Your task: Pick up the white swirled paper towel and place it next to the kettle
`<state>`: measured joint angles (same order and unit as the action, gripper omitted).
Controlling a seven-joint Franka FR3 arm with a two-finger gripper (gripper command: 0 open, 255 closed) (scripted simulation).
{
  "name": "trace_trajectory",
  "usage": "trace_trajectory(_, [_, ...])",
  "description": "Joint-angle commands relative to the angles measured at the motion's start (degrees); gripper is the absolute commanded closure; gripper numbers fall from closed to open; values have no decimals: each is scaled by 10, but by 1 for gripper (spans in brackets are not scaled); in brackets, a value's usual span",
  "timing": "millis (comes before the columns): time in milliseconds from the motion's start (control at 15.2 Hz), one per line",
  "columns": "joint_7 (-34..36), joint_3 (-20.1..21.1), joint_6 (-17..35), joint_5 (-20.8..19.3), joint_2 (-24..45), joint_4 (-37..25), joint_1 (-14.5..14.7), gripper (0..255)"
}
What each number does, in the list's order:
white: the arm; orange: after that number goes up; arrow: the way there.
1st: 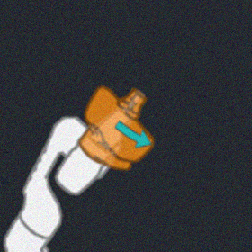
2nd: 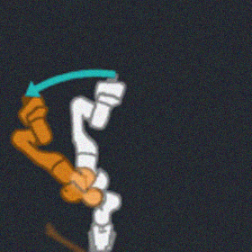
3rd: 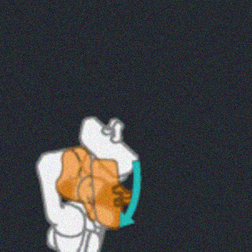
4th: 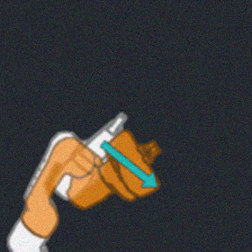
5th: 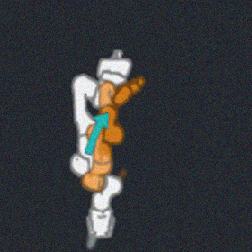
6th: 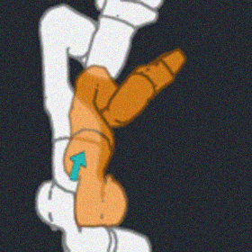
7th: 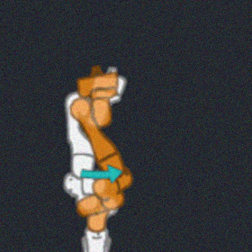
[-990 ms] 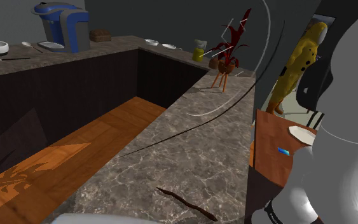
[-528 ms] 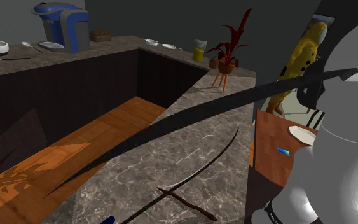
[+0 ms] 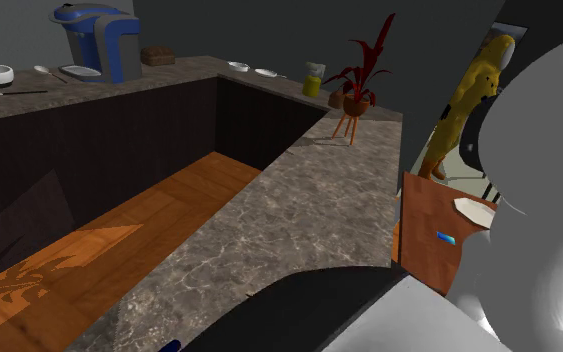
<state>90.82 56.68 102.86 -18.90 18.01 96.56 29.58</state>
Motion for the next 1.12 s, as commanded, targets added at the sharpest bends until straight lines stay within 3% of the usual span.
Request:
trace_trajectory(0, [2, 0, 15, 0, -2, 16, -3, 255])
trace_trajectory(726, [25, -16, 85, -30, 26, 72, 5, 255])
trace_trajectory(1056, [25, -16, 85, -30, 26, 72, 5, 255])
